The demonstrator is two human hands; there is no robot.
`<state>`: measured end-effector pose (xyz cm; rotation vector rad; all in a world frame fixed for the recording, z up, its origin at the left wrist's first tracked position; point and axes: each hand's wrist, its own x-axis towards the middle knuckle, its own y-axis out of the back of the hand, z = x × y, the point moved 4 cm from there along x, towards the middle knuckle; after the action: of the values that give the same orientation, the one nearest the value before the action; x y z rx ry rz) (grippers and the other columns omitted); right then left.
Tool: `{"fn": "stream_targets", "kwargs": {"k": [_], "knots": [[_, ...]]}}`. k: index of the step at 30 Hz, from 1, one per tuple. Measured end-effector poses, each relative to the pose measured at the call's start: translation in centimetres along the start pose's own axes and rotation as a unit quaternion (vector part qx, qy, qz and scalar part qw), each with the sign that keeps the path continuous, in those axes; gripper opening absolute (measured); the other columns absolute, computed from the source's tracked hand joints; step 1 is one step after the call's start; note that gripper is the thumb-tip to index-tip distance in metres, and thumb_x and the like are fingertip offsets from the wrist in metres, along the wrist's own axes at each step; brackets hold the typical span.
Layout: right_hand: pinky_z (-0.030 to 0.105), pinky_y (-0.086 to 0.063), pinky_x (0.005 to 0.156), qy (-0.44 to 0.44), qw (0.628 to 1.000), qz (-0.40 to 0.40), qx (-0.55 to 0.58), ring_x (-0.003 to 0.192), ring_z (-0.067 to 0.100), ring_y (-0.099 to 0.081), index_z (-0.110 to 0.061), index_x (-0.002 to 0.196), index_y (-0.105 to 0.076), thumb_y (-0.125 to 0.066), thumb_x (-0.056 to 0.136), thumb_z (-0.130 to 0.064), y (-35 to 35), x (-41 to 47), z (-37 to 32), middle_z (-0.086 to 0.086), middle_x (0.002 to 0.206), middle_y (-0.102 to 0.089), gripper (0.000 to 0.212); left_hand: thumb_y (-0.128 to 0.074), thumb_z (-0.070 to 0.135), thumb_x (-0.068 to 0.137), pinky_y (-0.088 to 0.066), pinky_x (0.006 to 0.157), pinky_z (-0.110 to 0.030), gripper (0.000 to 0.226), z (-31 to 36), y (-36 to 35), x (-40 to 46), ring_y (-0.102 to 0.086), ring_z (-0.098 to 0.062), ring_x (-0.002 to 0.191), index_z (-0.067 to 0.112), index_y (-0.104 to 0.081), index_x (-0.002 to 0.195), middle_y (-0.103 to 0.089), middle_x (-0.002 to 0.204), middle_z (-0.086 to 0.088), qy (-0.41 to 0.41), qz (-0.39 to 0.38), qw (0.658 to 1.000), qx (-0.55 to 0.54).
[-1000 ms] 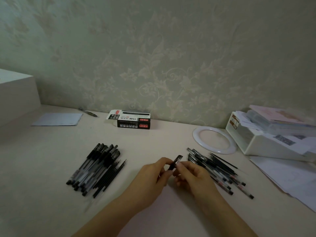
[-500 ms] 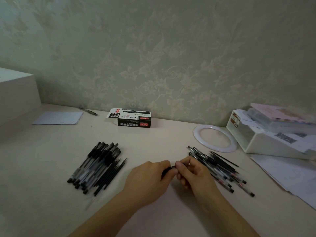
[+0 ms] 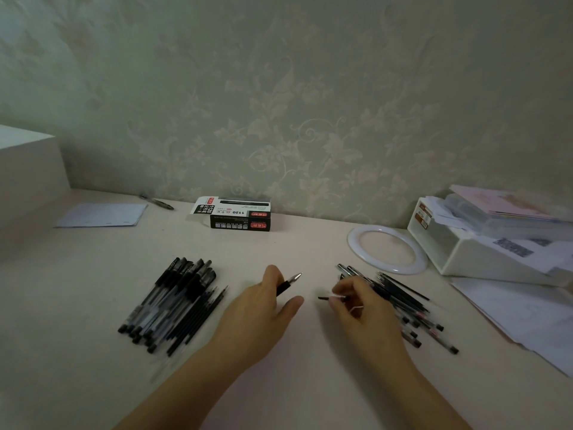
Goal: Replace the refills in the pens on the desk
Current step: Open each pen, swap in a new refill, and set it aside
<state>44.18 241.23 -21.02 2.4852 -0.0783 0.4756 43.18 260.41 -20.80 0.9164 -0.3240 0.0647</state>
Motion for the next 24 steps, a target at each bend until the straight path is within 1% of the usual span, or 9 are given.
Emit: {"fn": "stream_targets", "kwargs": {"k": [4,6,9,11,13,15,17,19,24], "knots": [[0.02,-0.049,0.061,0.002,1.0,-0.016,-0.022,0.067,0.006,-0.059,-0.029,0.075,-0.062,-0.069,0.083,-0.014,-0.5,-0.2,0.2,-0.011,0.074,-0.064,0.018,-0.044,0.033,0.1,-0.031,0.049,-0.024,0.012,0.2,-0.2,-0.2,-0.042,-0.008,0.057,0.024,-0.037,0.096,-0.046,0.07,0.008,-0.036,-0.013,0.999,-0.004],[0.019,-0.049,0.061,0.001,0.999,-0.024,-0.036,0.066,0.005,-0.058,-0.028,0.074,-0.062,-0.071,0.081,-0.013,-0.6,-0.2,0.2,-0.009,0.073,-0.064,0.019,-0.046,0.031,0.099,-0.036,0.054,-0.024,0.009,0.4,-0.1,-0.2,-0.044,-0.007,0.063,0.025,-0.042,0.094,-0.047,0.078,0.011,-0.048,-0.017,0.999,0.005],[0.015,-0.046,0.064,0.019,0.998,-0.024,-0.048,0.074,0.002,-0.058,-0.026,0.076,-0.064,-0.072,0.079,-0.013,-0.6,-0.2,0.1,-0.011,0.073,-0.063,0.016,-0.05,0.031,0.097,-0.046,0.067,-0.03,0.007,0.6,-0.1,-0.3,-0.048,-0.008,0.074,0.025,-0.048,0.094,-0.049,0.087,0.012,-0.054,-0.022,0.998,0.007],[0.012,-0.045,0.066,0.029,0.999,-0.015,-0.033,0.081,-0.001,-0.057,-0.029,0.081,-0.064,-0.072,0.083,-0.022,-0.5,-0.1,0.0,-0.016,0.08,-0.063,0.01,-0.051,0.031,0.097,-0.047,0.07,-0.031,0.006,0.6,0.0,-0.3,-0.049,-0.007,0.077,0.025,-0.051,0.094,-0.049,0.089,0.013,-0.058,-0.02,0.998,0.003],[0.009,-0.045,0.068,0.021,1.0,-0.003,-0.013,0.085,-0.003,-0.056,-0.035,0.089,-0.064,-0.068,0.087,-0.038,-0.2,0.0,-0.1,-0.019,0.089,-0.063,0.006,-0.052,0.031,0.096,-0.046,0.069,-0.029,0.005,0.7,0.1,-0.2,-0.048,-0.006,0.076,0.026,-0.053,0.094,-0.048,0.089,0.013,-0.069,-0.015,0.997,-0.006],[0.009,-0.044,0.068,0.025,1.0,0.001,-0.002,0.084,-0.002,-0.057,-0.036,0.093,-0.065,-0.064,0.088,-0.044,-0.1,0.1,-0.4,-0.02,0.089,-0.064,0.009,-0.053,0.031,0.096,-0.046,0.069,-0.029,0.006,1.0,0.1,-0.2,-0.049,-0.006,0.077,0.025,-0.055,0.096,-0.049,0.09,0.013,-0.086,-0.011,0.996,-0.02],[0.008,-0.042,0.066,0.038,0.999,-0.011,0.012,0.08,-0.002,-0.058,-0.036,0.088,-0.067,-0.065,0.089,-0.04,-0.3,0.0,-0.8,-0.02,0.084,-0.066,0.005,-0.053,0.032,0.096,-0.047,0.069,-0.03,0.007,1.4,0.0,-0.3,-0.05,-0.006,0.078,0.025,-0.056,0.097,-0.051,0.092,0.012,-0.105,-0.013,0.994,-0.037],[0.008,-0.041,0.065,0.034,0.998,-0.028,0.042,0.074,0.0,-0.059,-0.034,0.079,-0.069,-0.066,0.089,-0.035,-0.5,0.0,-0.9,-0.017,0.078,-0.068,0.011,-0.054,0.031,0.096,-0.047,0.07,-0.03,0.008,1.7,-0.1,-0.4,-0.051,-0.005,0.078,0.024,-0.058,0.098,-0.053,0.092,0.012,-0.125,-0.016,0.99,-0.055],[0.016,-0.048,0.065,-0.011,0.99,-0.051,0.133,0.068,0.008,-0.063,-0.031,0.074,-0.072,-0.069,0.088,-0.032,-0.5,0.2,-0.6,-0.004,0.07,-0.07,0.014,-0.047,0.032,0.099,-0.046,0.072,-0.038,0.016,1.9,-0.2,-0.3,-0.054,-0.01,0.081,0.025,-0.061,0.103,-0.056,0.092,0.01,-0.134,-0.033,0.988,-0.061]]}}
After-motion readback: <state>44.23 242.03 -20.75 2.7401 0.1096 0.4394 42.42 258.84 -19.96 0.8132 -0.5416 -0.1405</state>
